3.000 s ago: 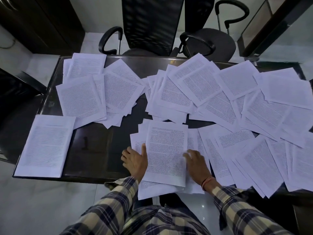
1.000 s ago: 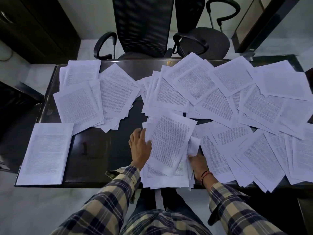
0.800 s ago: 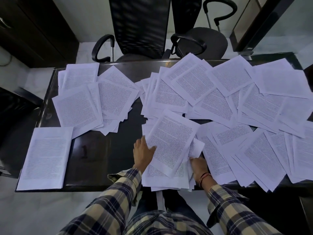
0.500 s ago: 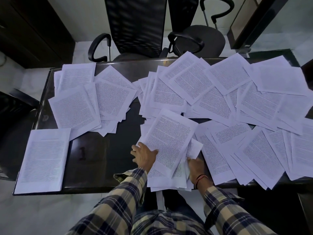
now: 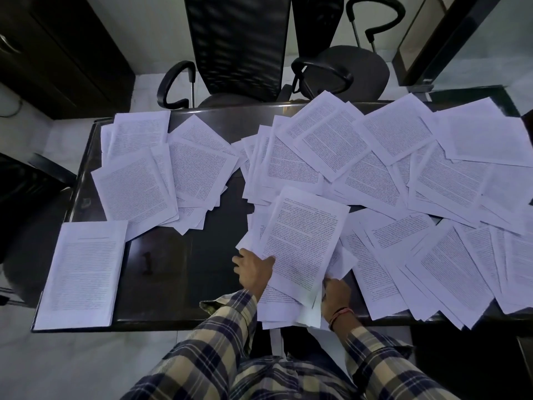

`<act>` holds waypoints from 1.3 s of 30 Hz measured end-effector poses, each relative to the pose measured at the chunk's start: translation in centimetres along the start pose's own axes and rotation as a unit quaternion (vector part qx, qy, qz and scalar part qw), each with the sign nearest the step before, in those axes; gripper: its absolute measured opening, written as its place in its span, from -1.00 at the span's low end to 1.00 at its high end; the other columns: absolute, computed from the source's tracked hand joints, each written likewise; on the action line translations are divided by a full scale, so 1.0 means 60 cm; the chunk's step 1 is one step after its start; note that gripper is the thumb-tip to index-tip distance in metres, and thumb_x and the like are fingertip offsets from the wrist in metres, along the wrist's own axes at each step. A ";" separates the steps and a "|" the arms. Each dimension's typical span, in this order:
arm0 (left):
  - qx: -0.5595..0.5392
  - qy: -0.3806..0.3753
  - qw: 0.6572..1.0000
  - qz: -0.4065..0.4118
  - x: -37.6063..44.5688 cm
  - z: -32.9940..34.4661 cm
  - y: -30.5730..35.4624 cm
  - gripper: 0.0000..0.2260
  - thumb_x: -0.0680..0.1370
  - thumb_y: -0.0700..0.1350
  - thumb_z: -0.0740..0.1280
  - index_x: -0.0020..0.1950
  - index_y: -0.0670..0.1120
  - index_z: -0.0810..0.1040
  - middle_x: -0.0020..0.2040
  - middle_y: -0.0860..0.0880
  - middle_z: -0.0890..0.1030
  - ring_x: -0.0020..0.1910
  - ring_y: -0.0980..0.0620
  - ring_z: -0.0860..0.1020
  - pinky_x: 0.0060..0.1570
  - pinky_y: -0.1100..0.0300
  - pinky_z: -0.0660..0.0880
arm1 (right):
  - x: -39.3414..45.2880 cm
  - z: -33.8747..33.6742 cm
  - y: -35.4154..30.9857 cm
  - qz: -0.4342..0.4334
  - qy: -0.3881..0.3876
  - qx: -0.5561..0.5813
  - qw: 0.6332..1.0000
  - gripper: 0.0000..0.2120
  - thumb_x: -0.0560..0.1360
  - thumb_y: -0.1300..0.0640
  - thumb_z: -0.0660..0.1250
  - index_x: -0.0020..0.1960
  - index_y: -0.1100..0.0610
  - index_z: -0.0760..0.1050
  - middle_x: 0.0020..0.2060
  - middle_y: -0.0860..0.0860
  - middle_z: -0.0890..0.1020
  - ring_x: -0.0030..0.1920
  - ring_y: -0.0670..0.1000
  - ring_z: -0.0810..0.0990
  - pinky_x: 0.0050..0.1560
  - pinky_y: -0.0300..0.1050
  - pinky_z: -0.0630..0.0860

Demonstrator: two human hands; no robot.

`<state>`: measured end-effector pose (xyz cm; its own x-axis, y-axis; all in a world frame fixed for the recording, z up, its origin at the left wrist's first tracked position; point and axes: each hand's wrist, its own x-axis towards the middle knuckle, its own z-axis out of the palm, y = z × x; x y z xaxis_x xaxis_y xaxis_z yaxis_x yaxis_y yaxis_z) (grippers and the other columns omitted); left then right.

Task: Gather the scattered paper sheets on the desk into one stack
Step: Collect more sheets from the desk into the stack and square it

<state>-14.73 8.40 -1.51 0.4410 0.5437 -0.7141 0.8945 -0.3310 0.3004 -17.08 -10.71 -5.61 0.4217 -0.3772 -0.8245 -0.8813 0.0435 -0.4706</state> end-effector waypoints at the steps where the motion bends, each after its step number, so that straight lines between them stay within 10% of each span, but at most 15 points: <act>1: 0.000 -0.005 1.000 -0.003 0.002 -0.001 -0.002 -0.20 0.49 0.11 0.52 0.53 -0.21 0.20 0.45 -0.22 0.31 0.42 -0.29 0.38 0.23 -0.19 0.49 | -0.001 0.000 -0.002 0.009 0.000 0.010 1.000 -0.68 0.66 0.24 0.21 0.31 0.42 0.51 -0.04 0.13 0.51 -0.12 0.04 0.50 -0.20 -0.28 0.46; 5: -0.030 -0.004 0.999 0.015 0.017 -0.006 -0.021 -0.70 0.54 -0.02 0.44 0.17 -0.17 0.54 0.18 -0.15 0.59 0.08 -0.18 0.62 0.09 -0.11 0.62 | -0.002 0.004 -0.010 0.029 0.047 0.099 0.994 -0.66 0.68 0.32 0.17 0.37 0.47 0.44 0.04 0.29 0.54 -0.35 -0.15 0.34 -0.51 -0.53 0.30; 9: -0.114 -0.012 0.993 0.007 0.022 -0.014 -0.031 -0.83 0.56 -0.16 0.42 -0.21 -0.13 0.53 -0.13 -0.10 0.63 -0.24 -0.04 0.60 -0.22 0.08 0.60 | -0.022 -0.004 0.004 0.048 0.026 0.148 0.988 -0.67 0.66 0.39 0.14 0.40 0.44 0.43 0.31 0.34 0.53 -0.05 0.00 0.42 -0.42 -0.57 0.33; 14: -0.177 -0.051 0.982 -0.043 0.037 -0.021 -0.035 -0.83 0.55 -0.16 0.47 -0.16 -0.21 0.56 -0.05 -0.15 0.65 -0.23 -0.04 0.60 -0.30 0.16 0.58 | -0.039 -0.014 0.032 0.053 0.108 0.167 0.979 -0.85 0.45 0.24 0.36 -0.01 0.28 0.53 -0.14 0.11 0.56 -0.26 0.12 0.50 -0.28 -0.07 0.46; 20: -0.063 -0.069 0.995 0.031 0.029 -0.026 -0.035 -0.88 0.50 -0.14 0.38 -0.05 -0.14 0.48 0.02 -0.08 0.56 -0.13 -0.03 0.59 -0.26 0.10 0.57 | -0.019 -0.062 -0.004 -0.137 0.216 -0.196 0.947 -0.29 0.47 -0.01 0.47 0.49 0.22 0.26 0.40 0.30 0.37 0.34 0.37 0.38 0.28 0.38 0.39; 25: 0.000 0.005 0.989 0.145 0.020 -0.007 -0.028 -0.56 0.59 -0.01 0.36 0.41 -0.11 0.38 0.35 -0.10 0.38 0.30 -0.16 0.45 0.10 -0.08 0.51 | 0.028 -0.060 -0.033 -0.202 0.122 -0.396 0.887 -0.54 0.59 -0.10 0.31 0.41 0.11 0.40 0.34 0.21 0.46 0.32 0.27 0.44 0.29 0.28 0.40; 39: 0.033 -0.004 0.994 0.104 0.022 0.005 -0.045 -0.78 0.60 -0.04 0.41 0.09 -0.17 0.53 0.04 -0.08 0.58 -0.02 -0.10 0.62 -0.07 -0.01 0.63 | 0.037 -0.043 -0.056 -0.160 0.118 -0.422 0.884 -0.53 0.54 -0.01 0.40 0.34 0.17 0.38 0.32 0.23 0.41 0.32 0.29 0.39 0.27 0.25 0.36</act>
<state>-16.56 9.78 -3.49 0.6149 0.4525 -0.6459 0.7773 -0.4861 0.3994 -13.70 -14.07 -5.06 0.7097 -0.4323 -0.5563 -0.6122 -0.7691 -0.1833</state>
